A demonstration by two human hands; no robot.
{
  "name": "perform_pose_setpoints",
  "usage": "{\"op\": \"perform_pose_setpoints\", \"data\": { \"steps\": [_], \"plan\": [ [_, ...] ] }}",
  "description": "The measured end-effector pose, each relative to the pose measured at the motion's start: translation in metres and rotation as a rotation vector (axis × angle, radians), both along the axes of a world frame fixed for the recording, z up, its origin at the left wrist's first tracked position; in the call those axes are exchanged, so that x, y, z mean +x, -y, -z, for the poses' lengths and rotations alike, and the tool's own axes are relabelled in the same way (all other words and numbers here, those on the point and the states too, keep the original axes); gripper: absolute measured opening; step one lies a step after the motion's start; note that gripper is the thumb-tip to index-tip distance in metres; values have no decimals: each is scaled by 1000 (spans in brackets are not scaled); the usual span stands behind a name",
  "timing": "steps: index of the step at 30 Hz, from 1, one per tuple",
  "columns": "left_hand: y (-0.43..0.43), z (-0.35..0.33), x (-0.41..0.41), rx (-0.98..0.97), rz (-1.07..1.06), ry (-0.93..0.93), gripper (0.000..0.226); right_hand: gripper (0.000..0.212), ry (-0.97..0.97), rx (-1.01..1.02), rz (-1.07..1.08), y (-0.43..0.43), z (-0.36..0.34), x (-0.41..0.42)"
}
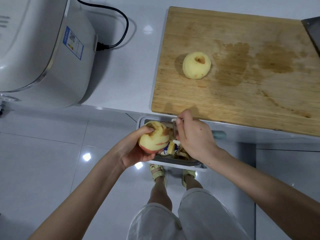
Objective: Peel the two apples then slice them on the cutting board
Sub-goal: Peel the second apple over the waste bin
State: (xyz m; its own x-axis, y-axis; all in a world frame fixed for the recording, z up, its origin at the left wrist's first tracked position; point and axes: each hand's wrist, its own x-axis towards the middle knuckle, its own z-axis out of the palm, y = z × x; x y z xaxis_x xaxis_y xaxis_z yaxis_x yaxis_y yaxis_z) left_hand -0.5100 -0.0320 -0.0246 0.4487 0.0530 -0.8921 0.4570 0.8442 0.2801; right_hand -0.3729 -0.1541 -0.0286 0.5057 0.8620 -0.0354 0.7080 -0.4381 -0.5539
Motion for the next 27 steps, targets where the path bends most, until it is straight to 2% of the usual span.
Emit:
{"op": "perform_pose_setpoints", "data": {
  "steps": [3,6,10,14,19,22,27],
  "plan": [
    [5,-1,4,48,42,5,39,10,241,131,-101,-9,-4,-4],
    [10,-2,6,108,79,10,22,14,373,187,-154,-13,-6,-7],
    [12,-1,7,176,119,15,26,15,432,222,-195,-16,-9,-7],
    [12,0,6,224,124,23,39,15,390,223,-210,-16,-10,-6],
    [8,-6,3,135,134,91,29,9,239,233,-192,-10,-6,1],
    [7,-8,0,100,163,121,28,17,165,242,-179,-6,-3,1],
    [7,-7,-1,56,160,134,40,21,105,298,-190,-4,1,-1]
  ]
}}
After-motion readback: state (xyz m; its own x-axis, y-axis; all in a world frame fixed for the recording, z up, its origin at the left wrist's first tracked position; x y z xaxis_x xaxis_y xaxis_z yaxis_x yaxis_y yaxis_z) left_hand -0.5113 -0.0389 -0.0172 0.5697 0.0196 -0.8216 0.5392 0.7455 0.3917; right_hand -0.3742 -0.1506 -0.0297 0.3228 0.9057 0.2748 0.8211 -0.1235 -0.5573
